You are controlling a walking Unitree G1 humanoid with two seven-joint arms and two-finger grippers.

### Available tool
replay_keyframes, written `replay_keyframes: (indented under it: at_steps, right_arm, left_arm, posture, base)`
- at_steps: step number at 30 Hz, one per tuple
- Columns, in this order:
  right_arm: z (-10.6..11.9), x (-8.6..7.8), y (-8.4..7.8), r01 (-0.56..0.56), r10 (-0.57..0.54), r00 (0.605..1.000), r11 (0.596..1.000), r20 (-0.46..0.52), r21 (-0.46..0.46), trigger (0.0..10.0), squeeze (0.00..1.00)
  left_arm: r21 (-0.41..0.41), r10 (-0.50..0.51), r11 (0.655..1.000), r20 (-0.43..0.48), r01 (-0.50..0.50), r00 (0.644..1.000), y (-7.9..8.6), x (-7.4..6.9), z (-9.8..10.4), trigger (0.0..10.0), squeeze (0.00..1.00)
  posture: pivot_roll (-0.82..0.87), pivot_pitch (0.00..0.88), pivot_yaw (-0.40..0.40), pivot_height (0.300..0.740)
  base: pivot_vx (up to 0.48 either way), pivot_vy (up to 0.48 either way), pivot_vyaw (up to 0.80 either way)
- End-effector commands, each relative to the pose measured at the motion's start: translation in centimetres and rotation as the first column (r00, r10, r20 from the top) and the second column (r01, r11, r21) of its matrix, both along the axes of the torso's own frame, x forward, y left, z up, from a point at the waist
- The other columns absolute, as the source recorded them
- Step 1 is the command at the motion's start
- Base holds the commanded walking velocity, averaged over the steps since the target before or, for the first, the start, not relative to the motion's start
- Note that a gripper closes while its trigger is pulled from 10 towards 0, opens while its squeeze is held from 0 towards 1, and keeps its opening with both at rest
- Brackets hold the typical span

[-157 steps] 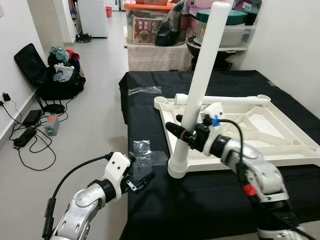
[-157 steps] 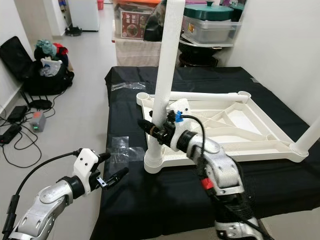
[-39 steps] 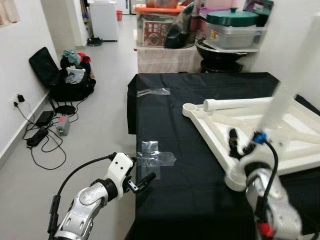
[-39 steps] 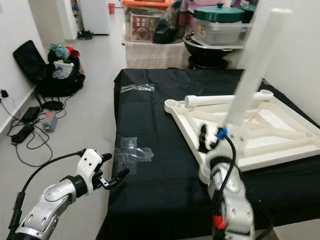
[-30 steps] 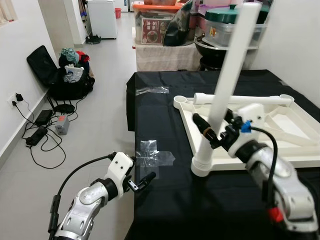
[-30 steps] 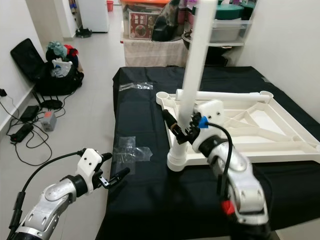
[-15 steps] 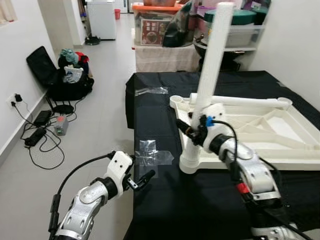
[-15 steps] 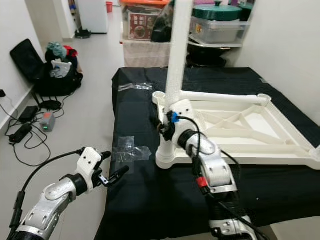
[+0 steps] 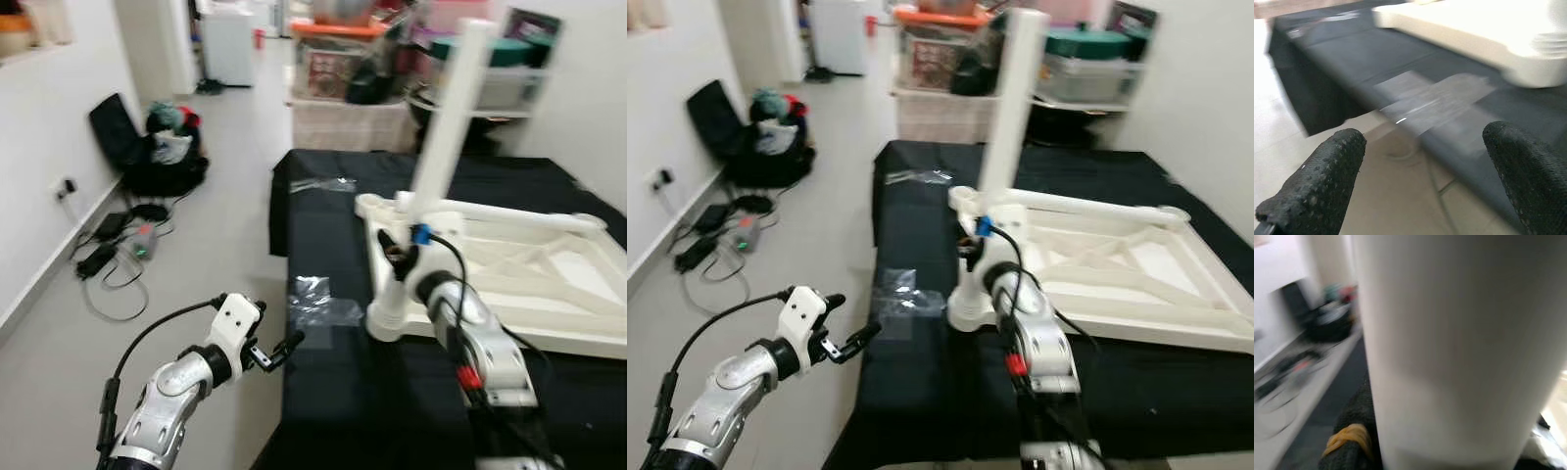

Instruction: Building children table

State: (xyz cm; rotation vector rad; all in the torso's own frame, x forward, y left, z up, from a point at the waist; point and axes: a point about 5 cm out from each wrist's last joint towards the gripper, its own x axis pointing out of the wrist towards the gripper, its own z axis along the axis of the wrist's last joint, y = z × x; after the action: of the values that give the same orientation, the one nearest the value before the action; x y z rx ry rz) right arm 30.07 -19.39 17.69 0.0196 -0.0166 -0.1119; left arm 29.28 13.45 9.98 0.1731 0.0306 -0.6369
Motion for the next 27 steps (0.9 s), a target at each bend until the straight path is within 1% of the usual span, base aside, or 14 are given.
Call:
replay_keyframes:
  at_steps: [1,4,5,12,13,15,16,20,21,22,23,25,26,27]
  right_arm:
    - [-0.9,-2.5,-3.8,0.242,-0.243,0.968,0.970,-0.059,-0.035,0.0,0.00]
    - [-1.2,-3.9,-3.9,0.283,-0.285,0.956,0.958,-0.066,-0.046,0.0,0.00]
    - [-1.7,-5.6,-3.7,0.332,-0.336,0.938,0.942,-0.083,-0.058,0.0,0.00]
    - [-3.0,-5.8,-4.4,0.395,-0.404,0.904,0.914,-0.139,-0.087,0.0,0.00]
    - [-3.1,-5.0,-5.1,0.423,-0.430,0.888,0.903,-0.159,-0.081,2.0,0.00]
    - [-3.1,-4.4,-5.7,0.441,-0.447,0.878,0.894,-0.172,-0.076,2.0,0.00]
    - [-2.7,-3.5,-5.9,0.441,-0.441,0.881,0.897,-0.173,-0.041,10.0,0.00]
    - [-2.1,-2.7,-5.9,0.434,-0.428,0.888,0.901,-0.169,0.000,10.0,0.00]
    - [0.1,-1.5,-4.7,0.331,-0.329,0.943,0.942,-0.051,0.057,10.0,1.00]
    - [2.3,-0.6,-3.2,0.182,-0.189,0.980,0.978,0.062,0.096,10.0,1.00]
    - [4.1,-0.1,-2.1,0.065,-0.078,0.986,0.994,0.148,0.087,10.0,1.00]
    - [5.3,0.0,-1.4,-0.015,0.002,0.980,0.998,0.200,0.061,10.0,1.00]
    - [5.8,0.0,-0.9,-0.104,0.093,0.972,0.994,0.214,0.043,10.0,0.98]
    - [6.2,-0.2,-0.5,-0.222,0.213,0.951,0.975,0.223,0.019,10.0,0.00]
  left_arm:
    - [0.012,-0.003,1.000,-0.016,0.003,1.000,-0.1,-0.1,-0.5,10.0,0.00]
    - [0.016,-0.003,1.000,-0.018,0.004,1.000,-0.1,-0.1,-0.6,10.0,0.00]
    - [0.022,-0.005,1.000,-0.018,0.005,1.000,-0.1,0.1,-0.6,10.0,0.00]
    - [0.030,-0.003,1.000,-0.013,0.003,1.000,-0.2,0.4,-0.5,10.0,0.00]
    - [0.034,0.003,0.999,-0.010,-0.003,1.000,-0.1,0.4,-0.4,10.0,0.00]
    - [0.036,0.008,0.999,-0.008,-0.007,1.000,0.0,0.4,-0.4,10.0,0.00]
    - [0.036,0.014,0.999,-0.007,-0.013,1.000,0.1,0.4,-0.4,10.0,0.00]
    - [0.036,0.019,0.999,-0.006,-0.018,1.000,0.2,0.4,-0.4,10.0,0.00]
    - [0.035,0.024,0.999,-0.005,-0.024,1.000,0.3,0.4,-0.4,10.0,0.00]
    - [0.034,0.029,0.999,-0.005,-0.028,1.000,0.5,0.3,-0.4,10.0,0.00]
    - [0.032,0.032,0.999,-0.005,-0.032,0.999,0.6,0.3,-0.4,10.0,0.00]
    - [0.031,0.034,0.999,-0.005,-0.034,0.999,0.6,0.3,-0.4,10.0,0.00]
    - [0.031,0.035,0.999,-0.006,-0.035,0.999,0.7,0.2,-0.4,10.0,0.00]
    - [0.030,0.035,0.999,-0.006,-0.035,0.999,0.6,0.2,-0.4,10.0,0.00]
  posture:
    - [0.02,0.000,-0.052,0.740]
    - [0.01,0.000,-0.047,0.740]
    - [0.00,0.000,-0.043,0.740]
    - [0.01,0.000,-0.041,0.740]
    - [0.02,0.000,-0.050,0.740]
    - [0.02,0.000,-0.050,0.740]
    - [0.03,0.000,-0.059,0.740]
    - [0.03,0.000,-0.059,0.740]
    - [0.05,0.000,-0.069,0.740]
    - [0.05,0.000,-0.073,0.740]
    - [0.06,0.000,-0.075,0.740]
    - [0.06,0.000,-0.075,0.740]
    - [0.06,0.000,-0.076,0.740]
    - [0.06,0.000,-0.075,0.740]
  base:
    - [0.000,0.000,0.00]
    - [0.000,0.000,0.00]
    - [0.000,0.000,0.00]
    - [0.000,0.000,0.00]
    - [0.000,0.000,0.00]
    - [0.000,0.000,0.00]
    - [0.000,0.000,0.00]
    - [0.000,0.000,0.00]
    - [0.000,0.000,0.00]
    - [0.000,0.000,0.00]
    - [0.000,0.000,0.00]
    - [0.000,0.000,0.00]
    - [0.000,0.000,0.00]
    - [0.000,0.000,0.00]
